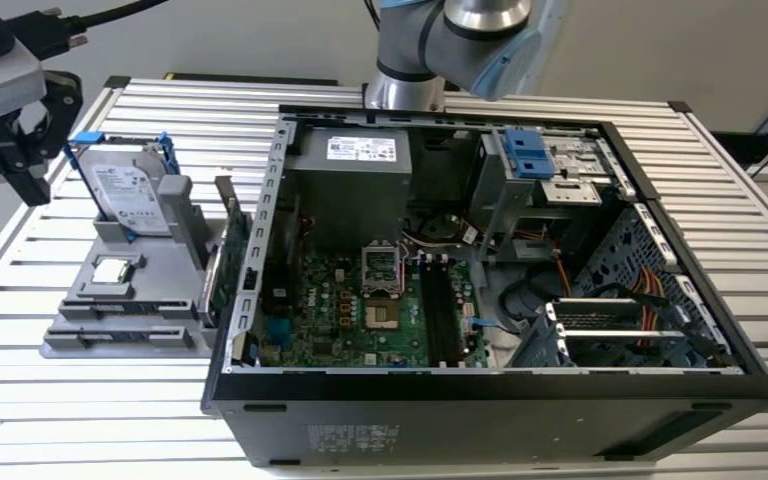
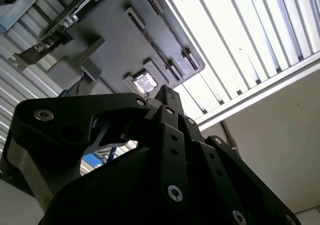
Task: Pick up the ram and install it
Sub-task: 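Pick up the ram and move it above insertion slot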
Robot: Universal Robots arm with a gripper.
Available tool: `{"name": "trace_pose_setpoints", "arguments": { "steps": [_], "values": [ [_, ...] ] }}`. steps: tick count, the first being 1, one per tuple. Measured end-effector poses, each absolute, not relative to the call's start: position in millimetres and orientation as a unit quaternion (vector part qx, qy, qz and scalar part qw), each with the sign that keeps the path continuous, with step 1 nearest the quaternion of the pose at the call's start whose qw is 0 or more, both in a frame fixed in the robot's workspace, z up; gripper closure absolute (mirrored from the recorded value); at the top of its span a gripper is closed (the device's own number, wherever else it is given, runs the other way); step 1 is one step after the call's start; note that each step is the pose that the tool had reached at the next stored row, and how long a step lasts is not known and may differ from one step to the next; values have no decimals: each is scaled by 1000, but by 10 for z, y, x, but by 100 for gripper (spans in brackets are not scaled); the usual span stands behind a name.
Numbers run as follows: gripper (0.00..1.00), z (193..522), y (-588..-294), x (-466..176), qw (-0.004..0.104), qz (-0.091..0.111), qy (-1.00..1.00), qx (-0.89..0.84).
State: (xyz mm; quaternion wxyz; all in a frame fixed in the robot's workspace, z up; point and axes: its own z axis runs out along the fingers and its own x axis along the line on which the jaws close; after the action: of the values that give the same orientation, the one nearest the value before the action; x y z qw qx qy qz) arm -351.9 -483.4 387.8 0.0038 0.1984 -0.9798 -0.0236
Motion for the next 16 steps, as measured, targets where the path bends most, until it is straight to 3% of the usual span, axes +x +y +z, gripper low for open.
{"name": "trace_pose_setpoints", "arguments": {
  "steps": [16],
  "values": [
    [100, 3877, -4830, -3520, 5, -23, -964, 266]
  ]
}}
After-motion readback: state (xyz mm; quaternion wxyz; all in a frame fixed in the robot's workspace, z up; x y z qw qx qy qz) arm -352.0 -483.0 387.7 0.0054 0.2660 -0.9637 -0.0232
